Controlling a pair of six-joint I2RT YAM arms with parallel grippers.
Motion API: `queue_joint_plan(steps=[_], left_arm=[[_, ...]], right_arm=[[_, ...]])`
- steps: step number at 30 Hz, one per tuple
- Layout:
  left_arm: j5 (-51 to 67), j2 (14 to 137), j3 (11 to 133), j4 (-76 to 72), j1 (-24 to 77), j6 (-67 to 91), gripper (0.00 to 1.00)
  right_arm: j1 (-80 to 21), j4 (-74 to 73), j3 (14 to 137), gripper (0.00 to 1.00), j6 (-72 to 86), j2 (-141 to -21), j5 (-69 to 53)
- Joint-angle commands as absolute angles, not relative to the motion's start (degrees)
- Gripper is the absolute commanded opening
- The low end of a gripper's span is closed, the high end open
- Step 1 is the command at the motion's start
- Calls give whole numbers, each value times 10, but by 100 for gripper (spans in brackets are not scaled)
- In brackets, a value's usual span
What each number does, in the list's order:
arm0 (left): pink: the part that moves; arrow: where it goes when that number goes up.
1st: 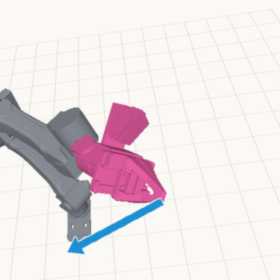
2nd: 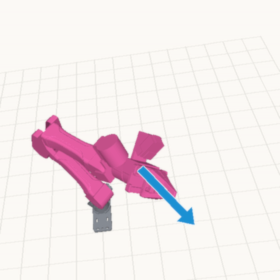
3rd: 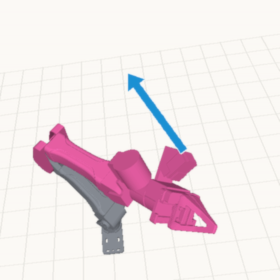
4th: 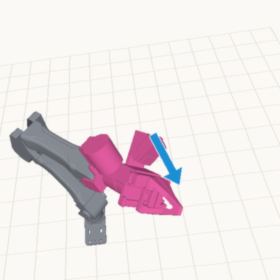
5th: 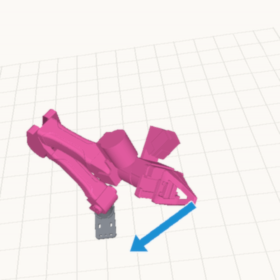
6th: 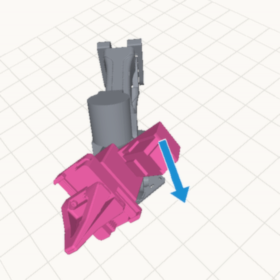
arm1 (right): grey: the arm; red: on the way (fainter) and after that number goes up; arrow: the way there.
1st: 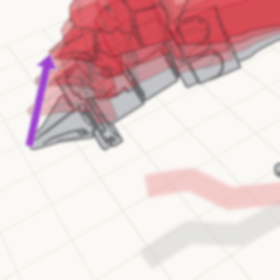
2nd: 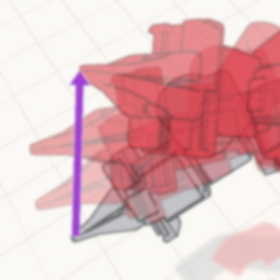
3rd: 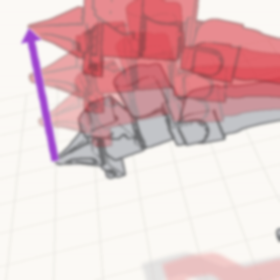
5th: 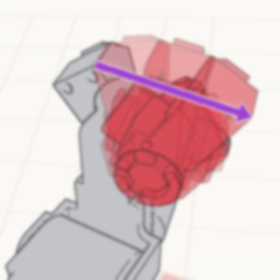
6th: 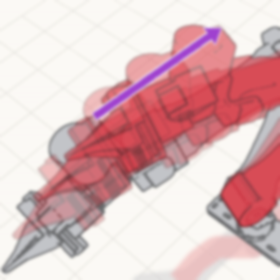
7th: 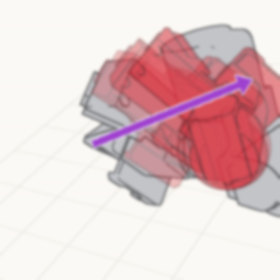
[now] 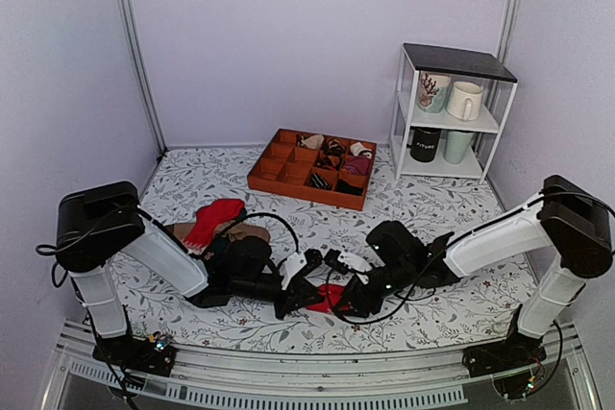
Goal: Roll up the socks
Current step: Roll the sock at the center of the board.
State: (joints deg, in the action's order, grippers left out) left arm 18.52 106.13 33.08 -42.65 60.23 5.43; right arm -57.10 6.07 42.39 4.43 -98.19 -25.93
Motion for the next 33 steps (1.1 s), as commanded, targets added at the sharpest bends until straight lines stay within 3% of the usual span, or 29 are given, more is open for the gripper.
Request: queue_joint_plan(steps=[1, 6, 22, 27, 33], left_arm=[[188, 1103, 314, -254, 593, 102, 0], [201, 1114, 306, -244, 588, 111, 0], [218, 1117, 310, -237, 584, 108, 0], [226, 1119, 310, -240, 584, 105, 0], [229, 1118, 311, -244, 583, 103, 0]], right_arm=[[-600, 70, 363, 55, -25, -869, -128], [-685, 156, 303, 58, -125, -810, -18], [-720, 184, 348, 57, -185, -926, 89], [-720, 180, 359, 48, -179, -954, 83], [-720, 173, 365, 29, -152, -980, 61]])
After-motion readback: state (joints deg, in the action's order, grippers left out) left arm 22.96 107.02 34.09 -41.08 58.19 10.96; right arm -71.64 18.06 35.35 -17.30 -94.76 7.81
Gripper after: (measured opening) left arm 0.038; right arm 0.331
